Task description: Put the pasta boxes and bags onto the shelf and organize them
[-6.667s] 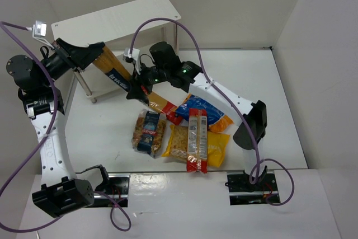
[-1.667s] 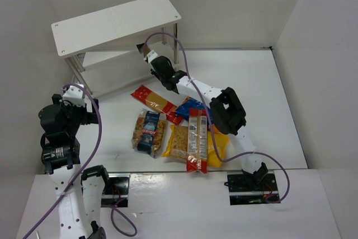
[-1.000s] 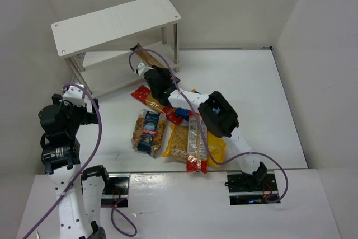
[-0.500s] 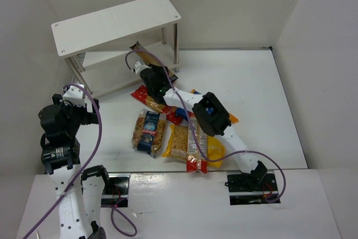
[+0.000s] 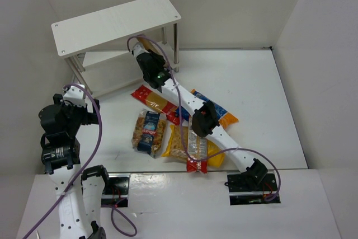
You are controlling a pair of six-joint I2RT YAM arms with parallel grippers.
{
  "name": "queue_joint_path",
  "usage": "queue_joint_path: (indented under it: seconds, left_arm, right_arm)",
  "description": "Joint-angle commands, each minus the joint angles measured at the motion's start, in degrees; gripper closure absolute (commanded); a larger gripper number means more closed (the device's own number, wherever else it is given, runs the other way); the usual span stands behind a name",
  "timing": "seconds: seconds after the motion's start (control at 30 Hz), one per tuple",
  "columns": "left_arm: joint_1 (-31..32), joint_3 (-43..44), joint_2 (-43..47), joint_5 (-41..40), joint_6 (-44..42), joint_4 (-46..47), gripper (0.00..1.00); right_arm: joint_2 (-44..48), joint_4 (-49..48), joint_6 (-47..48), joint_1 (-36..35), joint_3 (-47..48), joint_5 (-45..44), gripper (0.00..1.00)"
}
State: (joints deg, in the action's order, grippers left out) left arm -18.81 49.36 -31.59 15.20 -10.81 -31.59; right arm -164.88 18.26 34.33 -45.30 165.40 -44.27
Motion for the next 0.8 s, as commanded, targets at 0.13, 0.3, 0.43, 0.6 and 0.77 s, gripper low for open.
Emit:
queue_joint_path:
  seconds: [0.13,0.3,0.43,0.6,0.77]
  left_arm:
    - [0.18,-0.06,0.04,0.97,-1.58,1.27,0.0]
    - [0.18,-0.06,-0.49,0.97,-1.58,1.27,0.0]
    - [0.18,-0.06,-0.49,0.97,-1.58,1.27,0.0]
    - [0.18,-0.06,-0.49,1.5,-1.58,0.74,0.0]
    - [0.18,-0.06,-0.49,1.5,-1.58,0.74,0.0]
  right_arm:
    - [-2.37,14.7,-9.19,0.12,14.33,2.01,1.0]
    - [-2.38,13.56,-9.11,0.65,14.33,2.35,1.0]
    - [-2.38,11.89,-7.87,0.65,14.33,1.73,1.0]
    - [-2.91,11.18,-7.08,1.17,14.33,0.59,1.0]
    - [-3.43,10.65,-7.08,2.23,14.33,0.59,0.9]
